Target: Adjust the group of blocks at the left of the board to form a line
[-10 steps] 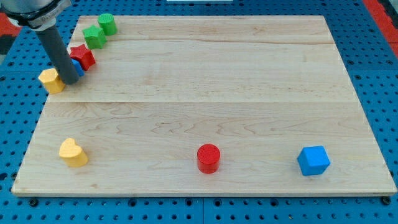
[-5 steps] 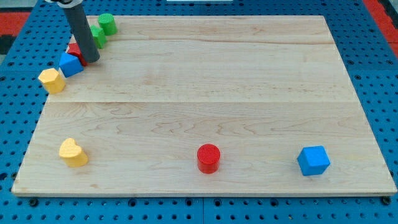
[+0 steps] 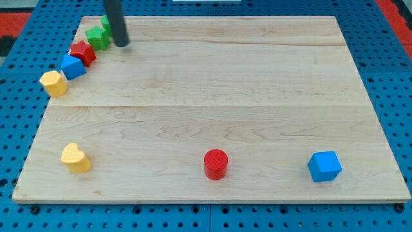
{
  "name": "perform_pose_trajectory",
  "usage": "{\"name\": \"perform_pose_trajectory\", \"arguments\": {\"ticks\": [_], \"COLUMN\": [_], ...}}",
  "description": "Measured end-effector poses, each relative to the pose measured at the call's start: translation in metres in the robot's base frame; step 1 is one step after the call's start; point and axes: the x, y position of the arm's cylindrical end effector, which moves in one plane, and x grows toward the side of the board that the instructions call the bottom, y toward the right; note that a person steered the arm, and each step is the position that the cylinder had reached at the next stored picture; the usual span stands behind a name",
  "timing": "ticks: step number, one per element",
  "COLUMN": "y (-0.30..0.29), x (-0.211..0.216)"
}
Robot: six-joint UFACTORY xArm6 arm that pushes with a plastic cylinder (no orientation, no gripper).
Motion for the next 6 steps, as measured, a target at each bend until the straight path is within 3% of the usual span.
{"name": "perform_pose_trajectory", "arguments": {"ticks": [3, 5, 6], "y": [-0.016, 0.062, 0.029], "x": [-0.008, -0.031, -0.045]}}
